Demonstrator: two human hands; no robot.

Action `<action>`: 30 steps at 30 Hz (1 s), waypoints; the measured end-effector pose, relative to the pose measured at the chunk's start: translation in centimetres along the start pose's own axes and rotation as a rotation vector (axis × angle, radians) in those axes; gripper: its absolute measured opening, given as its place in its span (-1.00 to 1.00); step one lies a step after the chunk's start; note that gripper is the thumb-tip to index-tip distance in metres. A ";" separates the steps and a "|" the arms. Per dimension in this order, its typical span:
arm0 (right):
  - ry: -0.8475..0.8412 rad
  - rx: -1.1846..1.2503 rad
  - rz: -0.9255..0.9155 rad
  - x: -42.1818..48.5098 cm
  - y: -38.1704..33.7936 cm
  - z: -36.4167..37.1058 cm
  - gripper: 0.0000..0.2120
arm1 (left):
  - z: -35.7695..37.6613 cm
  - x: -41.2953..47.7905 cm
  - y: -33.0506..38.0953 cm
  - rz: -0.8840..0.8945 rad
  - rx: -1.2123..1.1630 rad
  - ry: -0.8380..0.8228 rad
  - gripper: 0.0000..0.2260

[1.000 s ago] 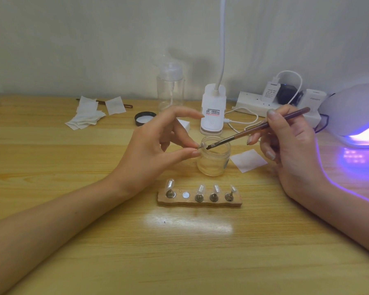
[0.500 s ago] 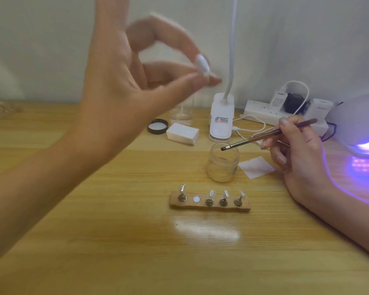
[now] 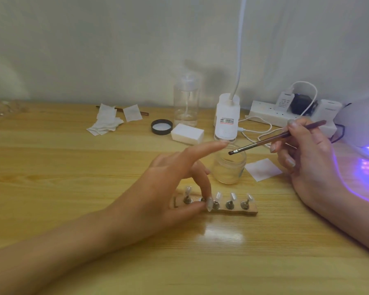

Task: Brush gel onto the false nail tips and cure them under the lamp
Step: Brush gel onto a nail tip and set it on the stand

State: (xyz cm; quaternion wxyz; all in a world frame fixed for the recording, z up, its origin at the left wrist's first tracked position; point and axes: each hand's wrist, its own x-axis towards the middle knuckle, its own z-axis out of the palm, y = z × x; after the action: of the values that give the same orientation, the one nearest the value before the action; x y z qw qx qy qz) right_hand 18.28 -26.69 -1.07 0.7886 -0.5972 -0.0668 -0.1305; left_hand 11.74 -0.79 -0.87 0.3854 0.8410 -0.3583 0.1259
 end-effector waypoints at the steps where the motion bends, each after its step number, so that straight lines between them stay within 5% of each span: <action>1: -0.001 0.005 0.002 0.0 0.0 0.0 -0.72 | 0.0 0.0 0.0 -0.015 -0.018 0.007 -0.26; 11: 0.022 -0.019 0.003 -0.1 -0.1 0.1 -0.66 | 0.3 0.1 -0.6 -0.200 -0.108 -0.070 -0.25; 22: 0.026 -0.025 -0.009 -0.1 -0.1 0.3 -0.72 | 1.1 1.5 0.4 -0.163 -0.003 -0.127 -0.29; 30: -0.110 -0.205 -0.238 -1.2 -0.5 0.8 -0.73 | 1.6 1.0 0.7 0.147 0.340 -0.037 -0.52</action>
State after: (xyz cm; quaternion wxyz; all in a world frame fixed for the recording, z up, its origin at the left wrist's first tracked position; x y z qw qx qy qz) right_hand 17.06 -25.87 -0.66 0.6976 -0.6687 -0.1662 -0.1962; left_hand 11.86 -2.83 -1.03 0.2208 0.8677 -0.3994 0.1970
